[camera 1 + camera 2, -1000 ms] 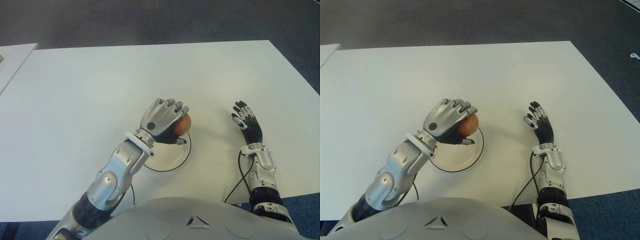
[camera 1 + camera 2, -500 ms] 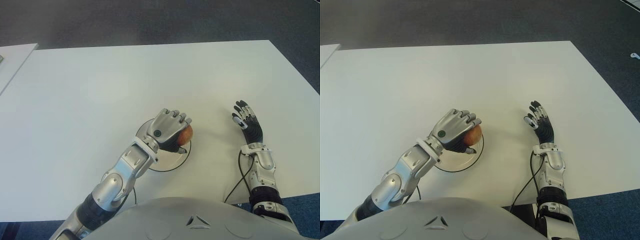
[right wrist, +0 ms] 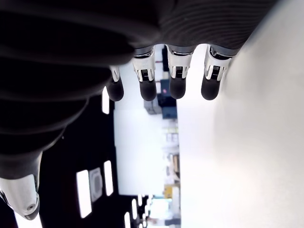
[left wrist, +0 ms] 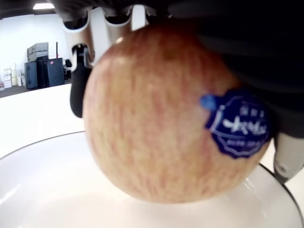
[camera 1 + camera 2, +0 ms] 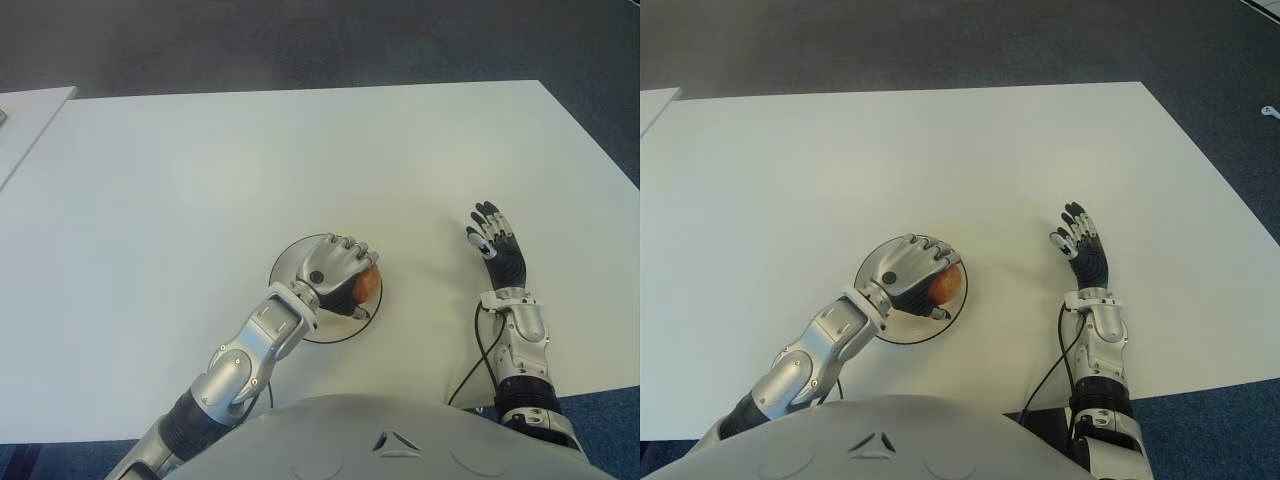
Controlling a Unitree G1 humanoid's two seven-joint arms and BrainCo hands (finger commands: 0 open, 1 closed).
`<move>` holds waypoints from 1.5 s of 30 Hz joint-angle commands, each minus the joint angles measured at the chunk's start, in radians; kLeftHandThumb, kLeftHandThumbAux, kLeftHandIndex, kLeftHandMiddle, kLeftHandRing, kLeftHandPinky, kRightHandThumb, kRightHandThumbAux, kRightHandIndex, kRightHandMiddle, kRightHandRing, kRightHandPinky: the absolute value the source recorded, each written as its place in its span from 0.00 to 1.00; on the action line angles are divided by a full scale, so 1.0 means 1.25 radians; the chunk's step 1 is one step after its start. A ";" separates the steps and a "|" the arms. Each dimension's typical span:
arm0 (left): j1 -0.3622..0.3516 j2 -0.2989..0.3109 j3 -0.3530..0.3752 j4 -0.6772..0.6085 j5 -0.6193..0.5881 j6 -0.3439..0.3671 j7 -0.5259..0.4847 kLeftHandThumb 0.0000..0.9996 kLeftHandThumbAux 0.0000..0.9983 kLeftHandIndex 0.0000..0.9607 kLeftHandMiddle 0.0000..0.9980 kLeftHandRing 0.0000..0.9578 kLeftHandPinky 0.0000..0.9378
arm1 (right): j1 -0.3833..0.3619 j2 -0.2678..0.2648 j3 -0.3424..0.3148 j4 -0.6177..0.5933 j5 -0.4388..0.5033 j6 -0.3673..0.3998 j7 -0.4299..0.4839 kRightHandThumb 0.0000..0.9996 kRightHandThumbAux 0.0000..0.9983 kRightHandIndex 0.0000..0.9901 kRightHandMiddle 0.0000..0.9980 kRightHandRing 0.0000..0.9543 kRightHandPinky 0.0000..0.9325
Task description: Put the apples into the plate.
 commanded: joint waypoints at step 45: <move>0.023 0.074 0.045 0.012 -0.030 -0.022 0.009 0.86 0.66 0.43 0.54 0.83 0.86 | 0.006 0.023 -0.003 0.051 0.008 0.003 0.016 0.29 0.57 0.03 0.10 0.04 0.00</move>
